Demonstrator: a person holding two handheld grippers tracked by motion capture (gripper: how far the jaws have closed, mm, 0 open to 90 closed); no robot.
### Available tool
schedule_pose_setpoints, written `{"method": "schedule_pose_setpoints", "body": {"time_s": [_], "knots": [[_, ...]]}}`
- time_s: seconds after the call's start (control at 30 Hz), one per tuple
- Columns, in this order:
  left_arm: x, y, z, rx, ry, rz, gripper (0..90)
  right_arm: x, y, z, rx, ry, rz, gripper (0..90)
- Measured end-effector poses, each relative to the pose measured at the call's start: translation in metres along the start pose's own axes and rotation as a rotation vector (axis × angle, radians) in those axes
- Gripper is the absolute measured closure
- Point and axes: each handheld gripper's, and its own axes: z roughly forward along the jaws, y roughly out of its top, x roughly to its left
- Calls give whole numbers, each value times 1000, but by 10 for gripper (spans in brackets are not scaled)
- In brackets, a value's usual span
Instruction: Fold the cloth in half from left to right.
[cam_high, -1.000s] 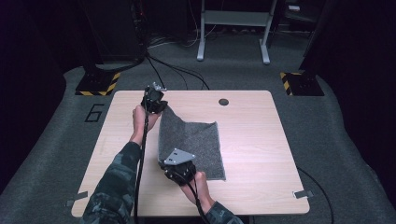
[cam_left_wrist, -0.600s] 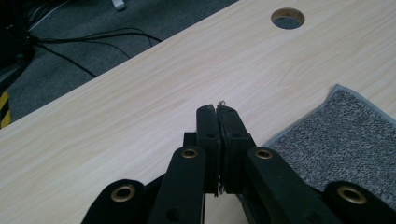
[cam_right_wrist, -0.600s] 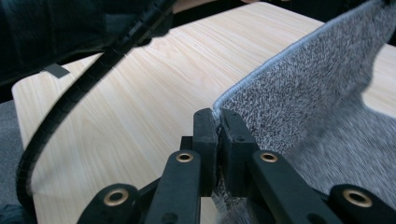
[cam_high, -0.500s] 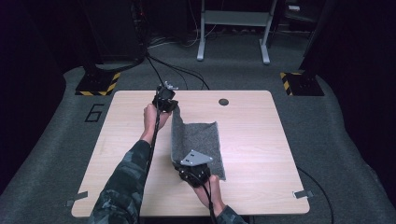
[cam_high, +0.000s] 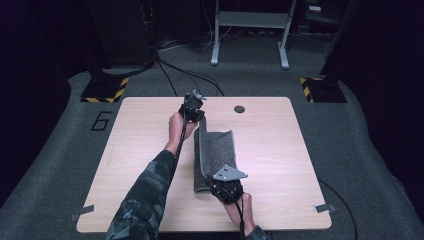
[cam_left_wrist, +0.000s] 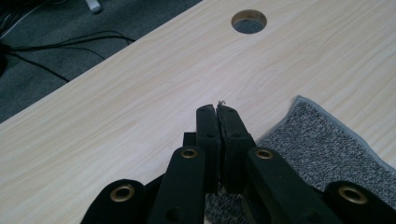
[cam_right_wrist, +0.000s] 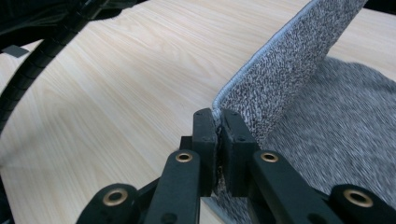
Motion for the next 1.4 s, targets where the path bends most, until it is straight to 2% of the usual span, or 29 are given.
{"method": "schedule_pose_setpoints", "body": {"time_s": [0.27, 0.33, 0.7, 0.87, 1.13, 1.23, 1.4], "knots": [[-16, 6, 18, 22, -11, 21, 880, -10, -16, -3, 28, -18, 41, 851], [-20, 7, 23, 24, -10, 16, 879, -12, -20, -3, 33, -25, 55, 850], [-33, 6, 46, 67, -2, 25, 871, -26, -38, -3, 72, -55, 103, 839], [-39, 6, 55, 86, -5, 28, 862, -28, -45, -2, 86, -49, 115, 833], [-47, 8, 63, 92, -20, 36, 852, -29, -51, -7, 88, -71, 140, 818], [-50, 9, 65, 88, -25, 29, 786, -29, -56, -9, 93, -96, 148, 783], [-52, 10, 66, 66, -37, -10, 477, -33, -62, -16, 103, -158, 159, 711]]}}
